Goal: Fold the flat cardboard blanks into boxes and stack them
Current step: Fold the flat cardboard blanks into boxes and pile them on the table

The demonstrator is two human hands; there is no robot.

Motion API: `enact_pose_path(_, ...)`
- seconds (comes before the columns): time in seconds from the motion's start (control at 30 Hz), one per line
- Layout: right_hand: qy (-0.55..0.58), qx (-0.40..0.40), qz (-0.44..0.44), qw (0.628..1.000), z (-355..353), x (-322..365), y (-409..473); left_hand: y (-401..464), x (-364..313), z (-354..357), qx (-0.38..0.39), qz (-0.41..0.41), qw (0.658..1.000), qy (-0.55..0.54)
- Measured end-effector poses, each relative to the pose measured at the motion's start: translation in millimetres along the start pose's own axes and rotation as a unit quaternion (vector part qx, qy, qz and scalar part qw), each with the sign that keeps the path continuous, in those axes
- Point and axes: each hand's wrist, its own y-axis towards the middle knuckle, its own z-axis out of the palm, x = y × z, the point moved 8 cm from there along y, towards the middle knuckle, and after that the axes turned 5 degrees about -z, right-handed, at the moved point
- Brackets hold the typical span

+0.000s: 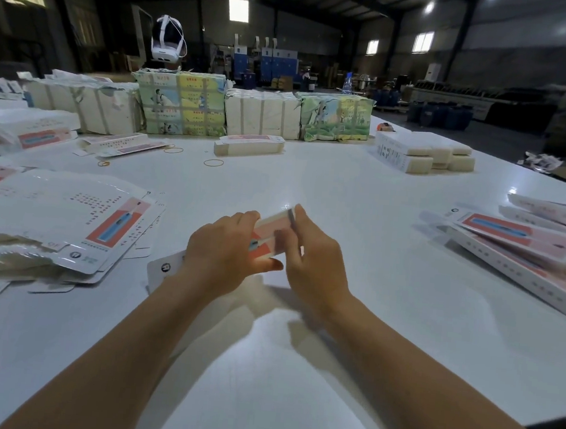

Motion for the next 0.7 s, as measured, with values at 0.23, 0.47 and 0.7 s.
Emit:
enact_pose_path(0.23,0.361,-0.020,0.224,0.905,3.2,-34.1,2.9,-2.3,-2.0,-10.4,-0.049,0.024,0.998,0.010)
enact_pose_path(0.47,0.366,-0.073,0.212,0.903,-9.2,-33.4,3.6,-6.7,-8.7,-20.1,-0.089,0.057,0.994,-0.017)
enact_pose_path(0.7,0.252,-0.108,0.158,0.949,-19.6,-23.6,2.4,-5.9,-12.0,-20.3,-0.087,0.052,0.995,0.008)
